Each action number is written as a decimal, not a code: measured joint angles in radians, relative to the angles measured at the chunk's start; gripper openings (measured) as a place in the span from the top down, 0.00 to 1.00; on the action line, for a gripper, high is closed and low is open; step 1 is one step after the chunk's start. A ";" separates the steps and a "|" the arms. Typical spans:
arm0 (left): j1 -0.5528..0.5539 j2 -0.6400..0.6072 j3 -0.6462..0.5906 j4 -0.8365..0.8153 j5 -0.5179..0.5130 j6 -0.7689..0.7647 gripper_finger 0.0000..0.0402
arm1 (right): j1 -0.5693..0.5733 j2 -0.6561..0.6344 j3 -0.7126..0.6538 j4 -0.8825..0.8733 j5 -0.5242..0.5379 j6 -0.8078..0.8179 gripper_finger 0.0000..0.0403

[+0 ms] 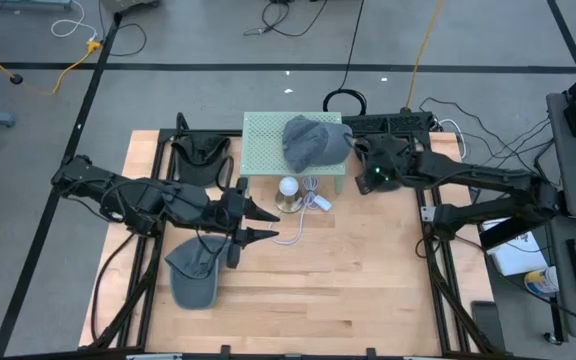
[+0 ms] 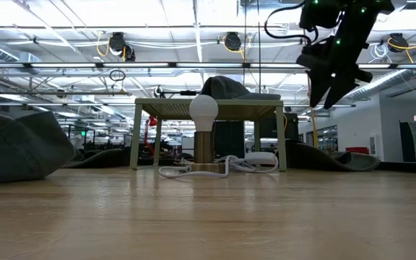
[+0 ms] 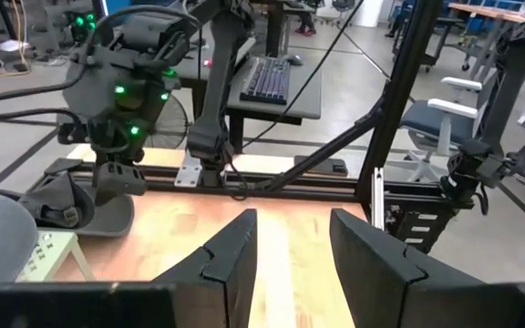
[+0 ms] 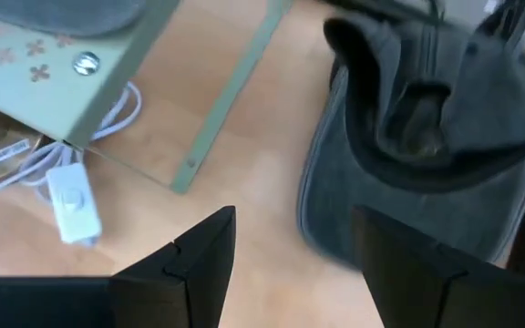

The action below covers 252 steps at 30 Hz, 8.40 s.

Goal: Pick & Place hat
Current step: Put the right black cap on the shelf

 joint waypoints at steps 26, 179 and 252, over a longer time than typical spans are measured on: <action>-0.002 0.000 0.000 -0.007 0.000 -0.007 0.64 | 0.286 0.000 -0.469 0.460 0.370 0.002 0.48; 0.013 0.000 0.000 -0.058 -0.011 -0.045 0.64 | 0.287 -0.291 -0.599 1.976 0.789 -1.694 0.98; 0.013 0.003 0.000 0.481 -0.049 -0.137 0.64 | 0.389 0.117 0.000 2.274 -0.406 -0.380 0.99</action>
